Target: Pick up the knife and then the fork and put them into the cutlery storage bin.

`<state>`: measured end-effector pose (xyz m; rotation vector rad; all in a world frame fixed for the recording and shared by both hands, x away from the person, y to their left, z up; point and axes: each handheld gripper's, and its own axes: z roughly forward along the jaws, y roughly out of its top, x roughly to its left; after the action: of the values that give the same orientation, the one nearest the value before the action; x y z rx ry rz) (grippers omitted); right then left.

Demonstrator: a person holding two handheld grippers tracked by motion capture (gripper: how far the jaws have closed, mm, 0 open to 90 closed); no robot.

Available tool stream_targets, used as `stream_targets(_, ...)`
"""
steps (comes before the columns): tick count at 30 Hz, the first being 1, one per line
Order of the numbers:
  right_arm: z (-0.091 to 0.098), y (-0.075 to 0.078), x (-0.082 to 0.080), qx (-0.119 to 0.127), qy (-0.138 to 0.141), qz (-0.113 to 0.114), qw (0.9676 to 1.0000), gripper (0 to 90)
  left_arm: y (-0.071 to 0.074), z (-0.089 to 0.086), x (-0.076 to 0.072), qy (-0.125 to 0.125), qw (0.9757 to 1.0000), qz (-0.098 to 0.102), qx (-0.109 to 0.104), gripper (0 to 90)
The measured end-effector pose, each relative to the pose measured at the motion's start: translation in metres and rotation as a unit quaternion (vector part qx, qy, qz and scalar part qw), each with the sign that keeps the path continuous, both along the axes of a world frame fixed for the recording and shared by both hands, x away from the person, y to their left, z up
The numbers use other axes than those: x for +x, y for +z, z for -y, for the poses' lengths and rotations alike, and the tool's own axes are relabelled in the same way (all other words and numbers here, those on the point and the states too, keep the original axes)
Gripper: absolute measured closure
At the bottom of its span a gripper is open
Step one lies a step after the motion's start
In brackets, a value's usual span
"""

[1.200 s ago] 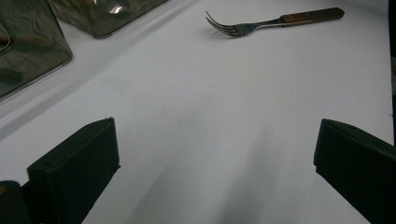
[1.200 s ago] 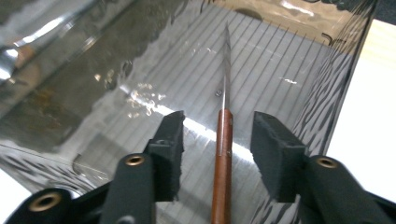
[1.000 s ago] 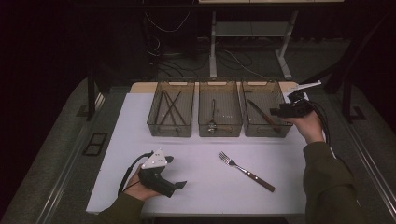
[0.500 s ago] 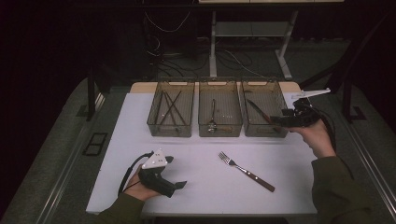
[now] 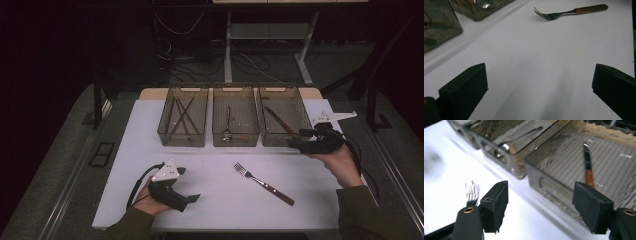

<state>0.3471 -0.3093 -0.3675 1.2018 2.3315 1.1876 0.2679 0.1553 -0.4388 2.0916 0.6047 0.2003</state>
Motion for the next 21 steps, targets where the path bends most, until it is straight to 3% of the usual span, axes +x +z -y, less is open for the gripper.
stream_targets(4, -0.006, -0.006, -0.011, 0.013, 0.017, -0.001, 0.9998, 29.1, 0.000, 0.001, 0.000, -0.002, 1.0000, 0.001, 0.002, 0.0)
stream_targets(9, -0.016, -0.014, -0.023, 0.005, 0.038, -0.006, 0.9993, 29.1, 0.000, 0.000, -0.001, -0.002, 1.0000, 0.002, 0.001, 0.0)
stream_targets(15, -0.028, -0.020, -0.035, -0.016, 0.066, -0.020, 0.9975, 28.8, 0.000, 0.000, -0.001, -0.003, 1.0000, 0.002, 0.002, 0.0)
stream_targets(21, -0.042, -0.025, -0.041, -0.054, 0.090, -0.055, 0.9930, 30.0, 0.001, 0.000, 0.000, -0.003, 1.0000, 0.002, 0.001, 0.0)
